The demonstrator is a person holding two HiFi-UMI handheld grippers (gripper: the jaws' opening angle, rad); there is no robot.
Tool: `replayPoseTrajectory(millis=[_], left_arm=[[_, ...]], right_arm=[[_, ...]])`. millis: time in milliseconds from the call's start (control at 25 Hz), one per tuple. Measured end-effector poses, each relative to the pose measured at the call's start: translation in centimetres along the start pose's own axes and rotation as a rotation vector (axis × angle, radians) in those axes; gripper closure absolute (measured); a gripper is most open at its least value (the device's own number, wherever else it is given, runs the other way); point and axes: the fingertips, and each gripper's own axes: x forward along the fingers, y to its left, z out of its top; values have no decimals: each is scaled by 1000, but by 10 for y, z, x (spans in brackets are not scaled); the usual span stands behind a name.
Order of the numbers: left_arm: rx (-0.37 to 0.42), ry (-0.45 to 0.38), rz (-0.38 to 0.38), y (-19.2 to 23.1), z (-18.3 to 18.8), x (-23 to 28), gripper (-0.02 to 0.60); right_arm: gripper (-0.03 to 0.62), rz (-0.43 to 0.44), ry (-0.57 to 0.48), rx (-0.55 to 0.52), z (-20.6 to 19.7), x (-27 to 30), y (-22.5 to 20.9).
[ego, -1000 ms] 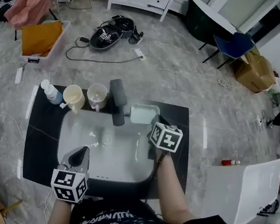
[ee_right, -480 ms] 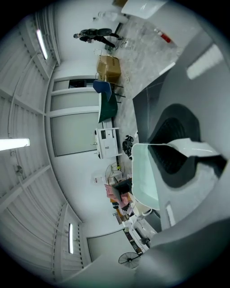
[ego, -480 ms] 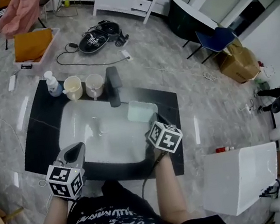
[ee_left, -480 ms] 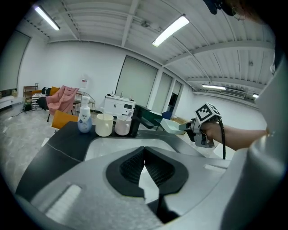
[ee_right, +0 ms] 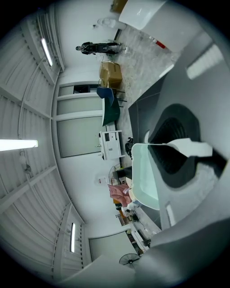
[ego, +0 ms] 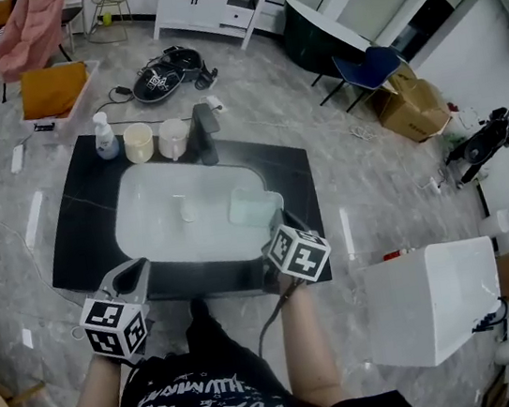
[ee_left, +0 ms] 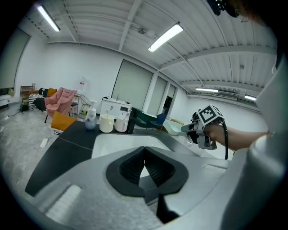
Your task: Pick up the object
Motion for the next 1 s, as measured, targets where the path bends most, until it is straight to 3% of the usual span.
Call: replayPoseTrajectory(millis=[680,1000], left_arm=[[40,28,-108,-41,-59,-91,572],[-25,44,-156,-61,-77,-103,572]], right_arm=[[583,-42,8,35,-95,-145,13],[583,-56,45,23,-129,-181,5]])
